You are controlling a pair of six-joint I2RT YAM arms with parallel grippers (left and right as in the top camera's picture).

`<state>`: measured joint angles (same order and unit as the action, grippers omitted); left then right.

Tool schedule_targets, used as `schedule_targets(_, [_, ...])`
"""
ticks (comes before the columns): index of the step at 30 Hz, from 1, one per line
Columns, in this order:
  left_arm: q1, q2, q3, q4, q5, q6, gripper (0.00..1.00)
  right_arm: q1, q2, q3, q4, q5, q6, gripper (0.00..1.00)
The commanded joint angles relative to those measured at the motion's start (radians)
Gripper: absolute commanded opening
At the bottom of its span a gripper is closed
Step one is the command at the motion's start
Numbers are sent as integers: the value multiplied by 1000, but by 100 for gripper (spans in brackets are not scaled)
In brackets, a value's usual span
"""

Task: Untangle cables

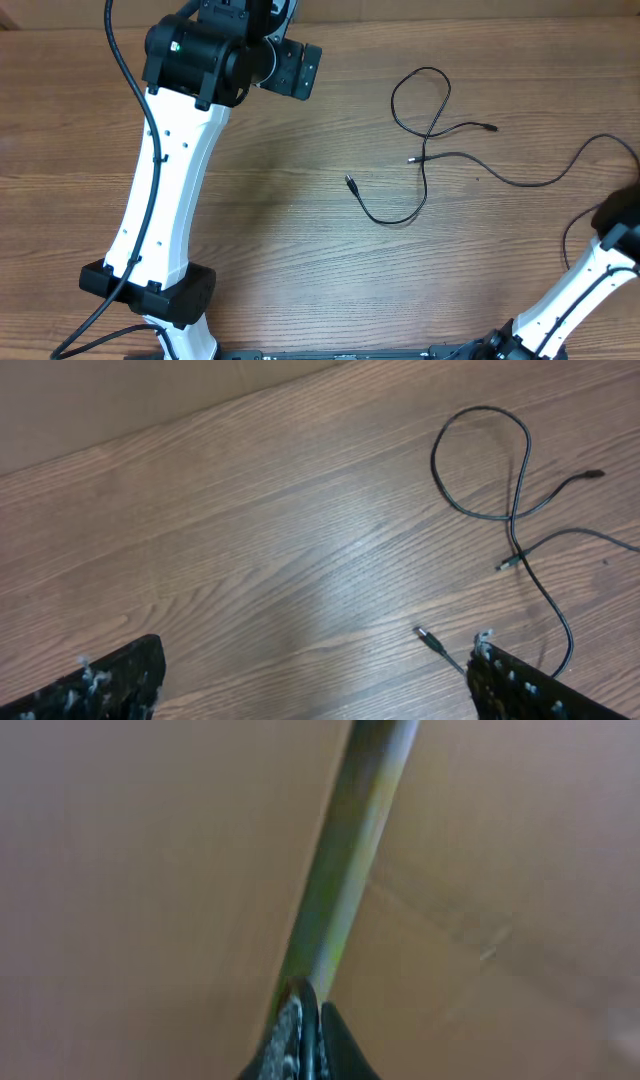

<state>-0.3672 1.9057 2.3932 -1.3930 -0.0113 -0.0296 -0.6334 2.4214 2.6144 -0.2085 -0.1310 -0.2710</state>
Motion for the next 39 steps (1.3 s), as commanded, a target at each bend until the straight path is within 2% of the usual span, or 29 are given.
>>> schedule_targets(1, [-15,-9,3,-5,17,0,96,-1,88,3,-72,-9,224,4])
schedule_targets(4, [-16,-9,3,-8,32,0,95,-1,135,3,-133,-50,343,4])
schedule_targets(9, [-17,-9,3,-29,31,0,95,-1,194,3,-233,-114,460,4])
schedule_targets(16, [-17,-9,3,-77,29,1,91,-2,241,2,-429,-101,453,4])
schedule_targets(22, [-17,-9,3,-78,29,1,91,-1,257,-14,-504,-87,453,8])
schedule_targets(25, [-17,-9,3,-79,29,1,91,-1,257,-43,-495,-87,453,4])
schedule_targets(32, [-17,-9,3,-76,30,0,89,20,257,-179,-364,-90,454,4])
schedule_targets(39, [-21,-9,3,-78,31,-11,85,81,257,-265,-142,-87,454,4])
